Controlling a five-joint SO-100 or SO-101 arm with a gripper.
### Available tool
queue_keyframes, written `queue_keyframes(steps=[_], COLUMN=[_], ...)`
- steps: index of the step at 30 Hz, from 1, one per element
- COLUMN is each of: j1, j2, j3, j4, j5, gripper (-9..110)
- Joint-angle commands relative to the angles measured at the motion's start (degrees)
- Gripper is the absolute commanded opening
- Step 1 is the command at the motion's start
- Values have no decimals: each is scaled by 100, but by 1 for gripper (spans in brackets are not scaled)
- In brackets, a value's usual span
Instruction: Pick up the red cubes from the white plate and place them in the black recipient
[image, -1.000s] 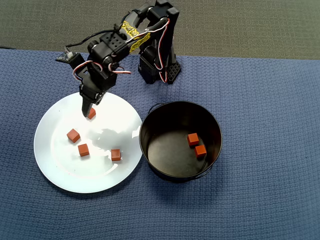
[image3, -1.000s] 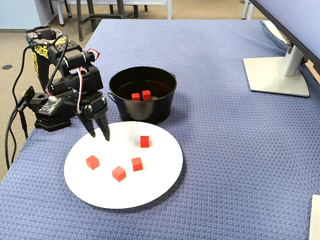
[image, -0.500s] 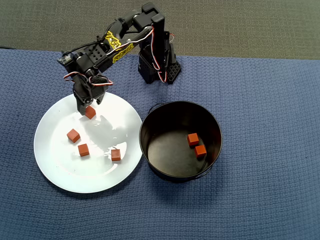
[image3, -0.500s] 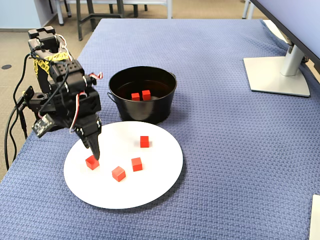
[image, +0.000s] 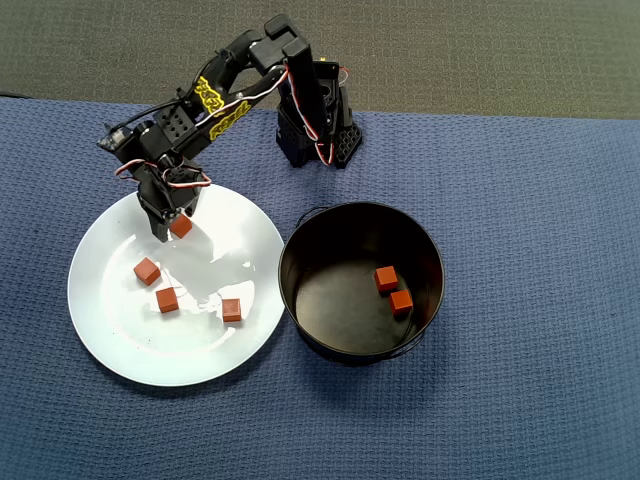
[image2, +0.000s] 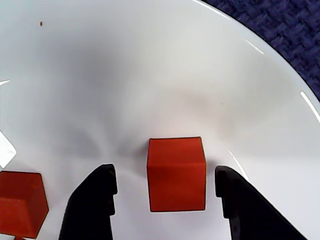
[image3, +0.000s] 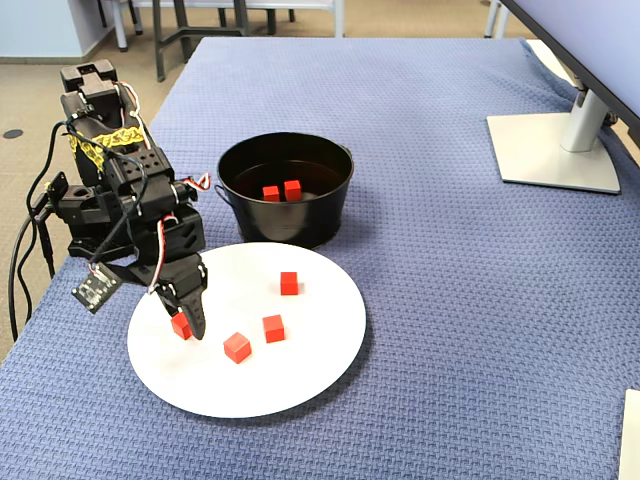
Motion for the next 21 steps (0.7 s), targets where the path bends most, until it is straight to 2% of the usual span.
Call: queue_keyframes(steps=[1,5,9,16,21], j1=[-9,-18,-26,-237,-853], j2=[-18,-62,9,1178,2180], j3=[-378,-387,-378,-712,-1723], j4=[-132,-193,-220,422,1494], j5=[-220,-290,-185,448,967], gripper=[15,12,0,0,0])
